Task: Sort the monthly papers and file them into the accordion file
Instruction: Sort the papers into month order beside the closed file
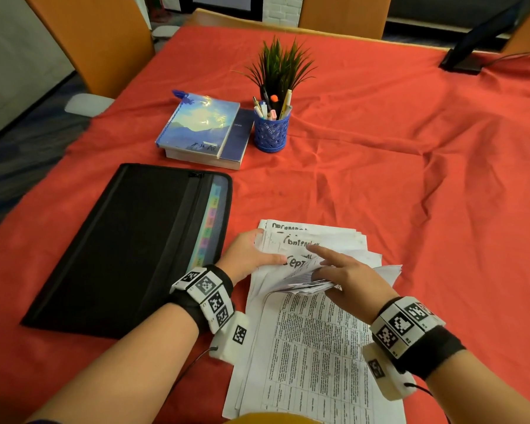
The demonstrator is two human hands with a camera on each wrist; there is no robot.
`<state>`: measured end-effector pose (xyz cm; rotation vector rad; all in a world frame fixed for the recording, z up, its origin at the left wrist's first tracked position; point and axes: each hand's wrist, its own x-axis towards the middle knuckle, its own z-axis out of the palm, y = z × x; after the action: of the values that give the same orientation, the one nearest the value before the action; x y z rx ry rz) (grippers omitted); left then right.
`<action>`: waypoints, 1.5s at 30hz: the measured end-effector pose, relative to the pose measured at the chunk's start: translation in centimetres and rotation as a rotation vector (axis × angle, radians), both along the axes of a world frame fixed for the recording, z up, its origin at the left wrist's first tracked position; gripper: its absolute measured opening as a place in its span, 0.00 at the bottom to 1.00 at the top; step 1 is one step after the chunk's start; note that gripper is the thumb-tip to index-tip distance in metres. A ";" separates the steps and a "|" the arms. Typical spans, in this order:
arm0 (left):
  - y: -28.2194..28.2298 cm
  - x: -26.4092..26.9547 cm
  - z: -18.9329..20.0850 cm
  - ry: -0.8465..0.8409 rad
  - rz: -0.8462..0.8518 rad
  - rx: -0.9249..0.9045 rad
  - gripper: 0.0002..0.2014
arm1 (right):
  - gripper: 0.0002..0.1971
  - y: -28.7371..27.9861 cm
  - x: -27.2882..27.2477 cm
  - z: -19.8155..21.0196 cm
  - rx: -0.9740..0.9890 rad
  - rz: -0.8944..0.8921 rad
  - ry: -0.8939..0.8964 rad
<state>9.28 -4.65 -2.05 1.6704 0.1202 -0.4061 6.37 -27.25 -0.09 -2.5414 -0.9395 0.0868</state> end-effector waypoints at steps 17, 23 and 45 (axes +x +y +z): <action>0.9 -0.3 0.1 0.186 0.103 -0.210 0.09 | 0.18 0.1 0.4 0.4 0.007 0.029 -0.134; 0.6 -0.5 0.3 0.100 0.051 -0.163 0.17 | 0.15 0.1 0.2 0.5 0.047 -0.016 -0.065; 1.4 -0.7 0.1 0.088 0.013 -0.062 0.10 | 0.18 -0.5 0.5 0.1 0.057 -0.084 -0.062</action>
<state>8.56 -3.21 -1.95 1.5908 0.1815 -0.4690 6.86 -27.72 -0.01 -2.5404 -0.8441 -0.0431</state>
